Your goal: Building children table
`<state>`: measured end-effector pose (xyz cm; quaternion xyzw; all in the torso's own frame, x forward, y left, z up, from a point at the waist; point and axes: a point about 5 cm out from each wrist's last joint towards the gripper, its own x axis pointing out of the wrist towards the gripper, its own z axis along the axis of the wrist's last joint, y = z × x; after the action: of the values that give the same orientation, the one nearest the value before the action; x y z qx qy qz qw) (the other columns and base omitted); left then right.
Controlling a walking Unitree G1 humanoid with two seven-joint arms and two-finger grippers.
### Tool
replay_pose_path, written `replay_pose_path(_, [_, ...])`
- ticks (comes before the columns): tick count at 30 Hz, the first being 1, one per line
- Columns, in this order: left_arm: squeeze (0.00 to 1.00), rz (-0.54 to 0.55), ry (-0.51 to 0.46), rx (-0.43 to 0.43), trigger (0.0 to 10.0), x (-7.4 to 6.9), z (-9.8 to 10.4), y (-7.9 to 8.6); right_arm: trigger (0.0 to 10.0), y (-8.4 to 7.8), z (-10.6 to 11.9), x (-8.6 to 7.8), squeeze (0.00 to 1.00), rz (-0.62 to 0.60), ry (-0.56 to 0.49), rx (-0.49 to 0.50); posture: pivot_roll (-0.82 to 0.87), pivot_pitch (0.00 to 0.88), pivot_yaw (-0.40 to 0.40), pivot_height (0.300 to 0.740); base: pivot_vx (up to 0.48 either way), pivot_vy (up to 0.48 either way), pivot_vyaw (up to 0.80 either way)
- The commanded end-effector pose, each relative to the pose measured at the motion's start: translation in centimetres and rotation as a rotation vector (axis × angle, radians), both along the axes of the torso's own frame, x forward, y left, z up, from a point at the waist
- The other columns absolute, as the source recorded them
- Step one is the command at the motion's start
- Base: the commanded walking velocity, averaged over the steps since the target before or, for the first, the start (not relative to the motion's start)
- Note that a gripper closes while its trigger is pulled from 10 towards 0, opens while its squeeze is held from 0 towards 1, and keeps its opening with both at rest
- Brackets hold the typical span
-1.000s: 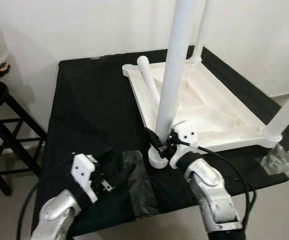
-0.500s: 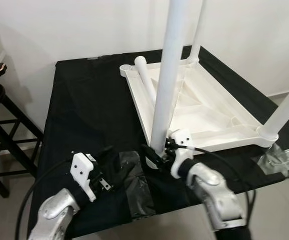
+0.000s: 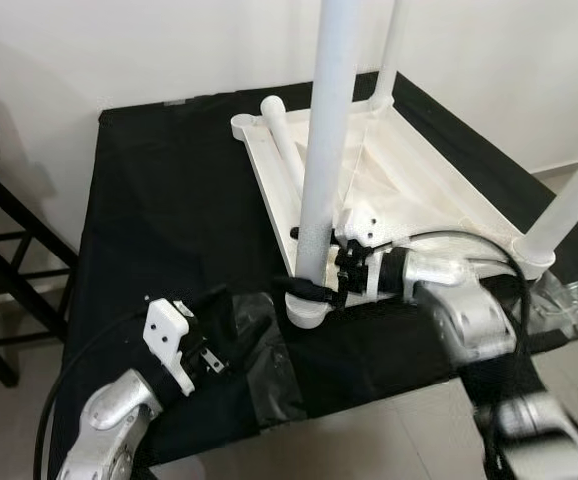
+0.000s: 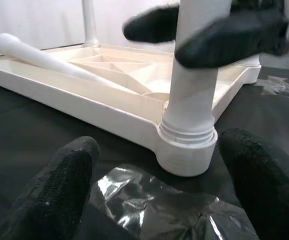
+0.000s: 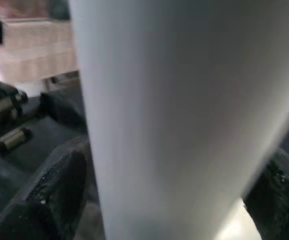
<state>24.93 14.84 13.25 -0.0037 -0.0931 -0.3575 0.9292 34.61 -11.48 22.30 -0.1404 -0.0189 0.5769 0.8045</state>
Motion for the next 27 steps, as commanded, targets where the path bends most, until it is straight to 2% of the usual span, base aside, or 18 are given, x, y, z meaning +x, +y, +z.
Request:
replay_pose_path(1, [0.0,0.001,0.005,0.007,10.0,-0.3,-0.3,-0.2,10.0,-0.1,-0.4,0.3,0.0,0.023,0.029,-0.002,0.01,0.135,-0.008,0.74,0.0,0.0,0.0])
replay_pose_path(3, [0.0,0.001,0.005,0.007,10.0,-0.3,-0.3,-0.2,10.0,-0.1,-0.4,0.3,0.0,0.023,0.029,-0.002,0.01,0.135,-0.008,0.74,0.0,0.0,0.0])
replay_pose_path(4, [0.0,0.0,0.005,0.006,10.0,-0.3,-0.4,-0.2,5.1,-0.4,0.0,0.8,0.0,0.032,0.046,-0.003,0.01,0.138,-0.008,0.74,0.0,0.0,0.0])
replay_pose_path(5, [0.0,-0.002,0.005,0.005,10.0,-0.4,-0.4,-0.2,0.7,-0.7,0.3,1.2,0.0,0.031,0.058,-0.004,0.01,0.14,-0.011,0.74,0.0,0.0,0.0])
replay_pose_path(6, [0.0,-0.002,0.005,0.005,10.0,-0.4,-0.4,-0.2,0.7,-0.7,0.3,1.2,0.0,0.031,0.058,-0.004,0.01,0.14,-0.011,0.74,0.0,0.0,0.0])
replay_pose_path(7, [0.0,-0.003,0.006,0.004,10.0,-0.5,-0.4,-0.2,0.0,-1.0,0.5,1.6,0.0,0.029,0.07,-0.005,0.01,0.144,-0.01,0.74,0.0,0.0,0.0])
replay_pose_path(11, [0.0,-0.004,0.007,0.002,10.0,-0.6,-0.4,-0.2,0.0,-1.7,0.5,1.9,0.0,0.03,0.095,-0.013,0.01,0.146,-0.011,0.74,0.0,0.0,0.0])
replay_pose_path(15, [0.0,-0.005,0.007,-0.002,10.0,-0.6,-0.3,-0.2,0.0,-2.7,-0.5,1.7,0.0,0.034,0.123,-0.019,0.0,0.152,-0.008,0.74,0.0,0.0,0.0])
replay_pose_path(18, [0.0,-0.007,0.008,-0.005,10.0,-0.7,-0.2,-0.2,0.0,-3.5,-1.6,0.8,0.0,0.022,0.138,-0.006,-0.01,0.168,-0.005,0.74,0.0,0.0,0.0])
replay_pose_path(19, [0.0,-0.008,0.009,-0.006,10.0,-0.7,-0.2,-0.2,0.0,-3.8,-2.3,0.3,0.0,-0.001,0.141,-0.013,-0.01,0.168,-0.005,0.74,0.0,0.0,0.0])
replay_pose_path(20, [0.0,-0.009,0.01,-0.007,10.0,-0.7,-0.2,-0.1,0.0,-4.1,-3.4,-0.4,0.0,-0.073,0.131,-0.055,-0.02,0.177,-0.012,0.74,0.0,0.0,0.0])
replay_pose_path(21, [0.0,-0.009,0.01,-0.007,10.0,-0.7,-0.2,-0.1,0.0,-4.1,-3.4,-0.4,0.0,-0.073,0.131,-0.055,-0.02,0.177,-0.012,0.74,0.0,0.0,0.0])
replay_pose_path(22, [0.0,-0.01,0.01,-0.007,10.0,-0.7,-0.2,0.0,0.0,-4.2,-4.1,-0.7,0.0,-0.123,0.119,-0.085,-0.03,0.179,-0.014,0.74,0.0,0.0,0.0])
replay_pose_path(23, [0.0,-0.011,0.01,-0.006,10.0,-0.7,-0.1,0.2,0.0,-3.3,-5.7,-1.5,0.0,-0.371,0.132,-0.056,-0.04,0.197,-0.016,0.74,0.0,0.0,0.0])
replay_pose_path(24, [0.0,-0.011,0.01,-0.006,10.0,-0.7,-0.1,0.2,0.0,-3.3,-5.7,-1.5,0.0,-0.371,0.132,-0.056,-0.04,0.197,-0.016,0.74,0.0,0.0,0.0])
replay_pose_path(25, [0.0,-0.011,0.01,-0.006,10.0,-0.7,0.0,0.3,0.0,-3.1,-6.4,-1.9,0.0,-0.534,0.155,-0.021,-0.04,0.197,-0.016,0.74,0.0,0.0,0.0])
replay_pose_path(26, [0.0,-0.011,0.009,-0.005,10.0,-0.7,0.1,0.5,0.0,-2.3,-7.9,-3.7,0.0,-0.804,0.225,0.067,-0.04,0.21,0.005,0.74,0.0,0.0,0.0])
replay_pose_path(27, [0.0,-0.011,0.009,-0.005,10.0,-0.7,0.1,0.5,0.0,-2.3,-7.9,-3.7,0.0,-0.804,0.225,0.067,-0.04,0.21,0.005,0.74,0.0,0.0,0.0])
